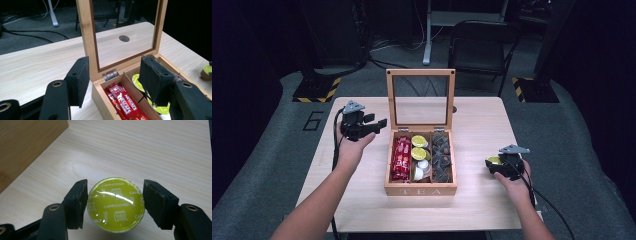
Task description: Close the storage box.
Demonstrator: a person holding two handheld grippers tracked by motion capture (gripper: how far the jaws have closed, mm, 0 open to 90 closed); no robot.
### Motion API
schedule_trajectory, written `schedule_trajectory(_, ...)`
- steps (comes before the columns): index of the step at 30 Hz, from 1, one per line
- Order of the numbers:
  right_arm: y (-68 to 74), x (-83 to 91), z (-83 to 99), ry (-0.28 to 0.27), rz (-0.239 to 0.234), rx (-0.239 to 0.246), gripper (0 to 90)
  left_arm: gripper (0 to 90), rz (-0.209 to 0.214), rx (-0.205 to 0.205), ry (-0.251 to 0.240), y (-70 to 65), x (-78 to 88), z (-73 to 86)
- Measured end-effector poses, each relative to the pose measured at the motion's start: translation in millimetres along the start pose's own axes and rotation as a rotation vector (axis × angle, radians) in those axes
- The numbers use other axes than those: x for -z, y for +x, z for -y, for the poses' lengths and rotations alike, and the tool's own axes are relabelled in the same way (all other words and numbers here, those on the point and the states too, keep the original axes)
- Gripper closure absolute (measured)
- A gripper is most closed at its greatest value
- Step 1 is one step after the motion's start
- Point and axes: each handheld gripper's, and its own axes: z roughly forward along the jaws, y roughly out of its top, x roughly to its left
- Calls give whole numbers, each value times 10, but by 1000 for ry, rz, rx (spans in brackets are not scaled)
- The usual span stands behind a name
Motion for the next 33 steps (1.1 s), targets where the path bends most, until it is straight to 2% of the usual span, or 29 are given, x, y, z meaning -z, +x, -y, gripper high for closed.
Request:
schedule_trajectory(5,-29,-9,32,11,-5,-10,369,417,2,3,0,-3,-11,15)
schedule_trajectory(6,-24,-15,39,11,-6,-28,369,417,2,3,0,-3,-11,16)
schedule_trajectory(7,-42,-28,55,19,-4,-21,368,417,2,0,-2,1,-9,15)
schedule_trajectory(14,-56,-31,73,9,-3,-53,366,417,0,10,-2,11,4,18)
schedule_trajectory(16,-68,-28,81,10,-7,-42,357,417,-1,7,-3,12,2,20)
schedule_trajectory(27,-86,-18,68,15,3,-46,290,417,0,7,1,5,-13,38)
schedule_trajectory(28,-75,-13,61,15,4,-65,290,417,-1,6,1,6,-12,37)
schedule_trajectory(33,-73,25,0,-1,17,-66,290,417,-2,7,0,13,-8,31)
